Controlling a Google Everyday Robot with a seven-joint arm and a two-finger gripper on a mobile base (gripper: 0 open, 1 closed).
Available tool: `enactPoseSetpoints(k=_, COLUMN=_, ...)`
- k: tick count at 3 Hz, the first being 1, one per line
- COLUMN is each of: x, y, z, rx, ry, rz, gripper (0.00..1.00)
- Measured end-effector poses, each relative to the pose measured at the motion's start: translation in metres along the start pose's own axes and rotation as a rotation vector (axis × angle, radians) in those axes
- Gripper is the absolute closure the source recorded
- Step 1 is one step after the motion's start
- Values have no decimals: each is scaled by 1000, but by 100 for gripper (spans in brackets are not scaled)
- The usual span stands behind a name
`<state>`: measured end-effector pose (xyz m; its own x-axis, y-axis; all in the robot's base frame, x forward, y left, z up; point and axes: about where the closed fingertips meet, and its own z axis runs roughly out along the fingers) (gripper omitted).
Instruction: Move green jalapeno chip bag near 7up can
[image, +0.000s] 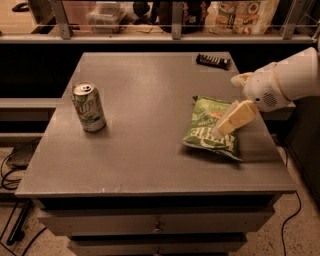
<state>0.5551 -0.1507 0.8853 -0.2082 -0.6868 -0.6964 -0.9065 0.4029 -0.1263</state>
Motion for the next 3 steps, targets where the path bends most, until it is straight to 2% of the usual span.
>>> enactPoseSetpoints(k=2, x=30, y=6, z=27, rx=-56, ry=51, rz=59, gripper=0)
enactPoseSetpoints(k=3, x=33, y=11, z=33, rx=-73, ry=66, rz=56, gripper=15)
